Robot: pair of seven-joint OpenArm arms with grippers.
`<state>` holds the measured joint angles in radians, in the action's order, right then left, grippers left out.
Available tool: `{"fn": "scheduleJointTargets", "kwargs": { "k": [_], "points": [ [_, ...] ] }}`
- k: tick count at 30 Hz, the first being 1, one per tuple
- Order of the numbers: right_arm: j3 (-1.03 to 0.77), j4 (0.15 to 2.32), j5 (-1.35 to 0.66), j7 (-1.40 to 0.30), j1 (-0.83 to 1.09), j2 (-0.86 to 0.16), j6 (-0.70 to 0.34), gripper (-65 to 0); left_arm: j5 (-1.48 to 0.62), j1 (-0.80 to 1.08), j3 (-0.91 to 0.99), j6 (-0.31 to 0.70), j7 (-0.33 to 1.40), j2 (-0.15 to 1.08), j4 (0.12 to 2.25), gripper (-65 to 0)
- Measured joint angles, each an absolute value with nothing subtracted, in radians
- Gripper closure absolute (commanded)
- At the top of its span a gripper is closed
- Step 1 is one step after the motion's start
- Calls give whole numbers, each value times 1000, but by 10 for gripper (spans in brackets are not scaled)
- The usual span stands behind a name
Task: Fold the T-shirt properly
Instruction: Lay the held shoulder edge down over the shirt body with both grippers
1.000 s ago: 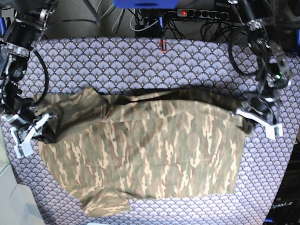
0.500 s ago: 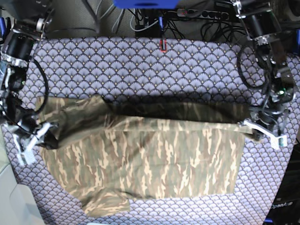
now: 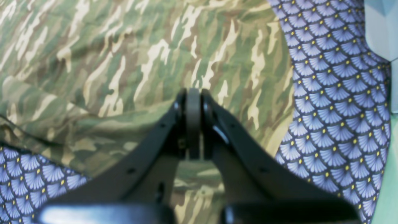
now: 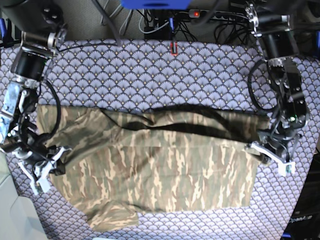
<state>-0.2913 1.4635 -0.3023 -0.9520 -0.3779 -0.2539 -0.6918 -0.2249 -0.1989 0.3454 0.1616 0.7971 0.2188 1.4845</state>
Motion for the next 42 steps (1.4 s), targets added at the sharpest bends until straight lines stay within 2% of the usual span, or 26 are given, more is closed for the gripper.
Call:
{"fn": "scheduleJointTargets", "kwargs": {
  "k": [7, 13, 20, 30, 33, 36, 38, 40, 42],
  "points": [
    [-289, 1458, -287, -952, -394, -255, -692, 0, -182, -209, 345, 162, 795, 212, 1485, 0],
    [-289, 1306, -271, -901, -437, -258, -692, 0, -176, -242, 343, 165, 796, 216, 1485, 0],
    [-270, 1297, -269, -903, -437, -260, -692, 0, -176, -245, 342, 166, 795, 216, 1480, 0],
    [-256, 1298, -274, -907, -391, -279, -692, 0, -175, -263, 342, 165, 716, 216, 1310, 0],
    [-236, 1299, -273, -904, -395, -306, -692, 0, -173, -263, 342, 165, 719, 216, 1312, -109],
    [-227, 1299, -273, -904, -395, -317, -692, 0, -171, -258, 342, 162, 716, 216, 1330, -277],
    [-228, 1299, -279, -922, -385, -323, -692, 0, -172, -228, 346, 162, 713, 213, 1363, -358],
    [-228, 1299, -278, -942, -376, -332, -692, -2, -176, -185, 345, 162, 706, 213, 1398, -378],
    [-230, 1299, -270, -948, -369, -337, -692, -46, -176, -141, 345, 161, 727, 211, 1436, -378]
  ]
}}
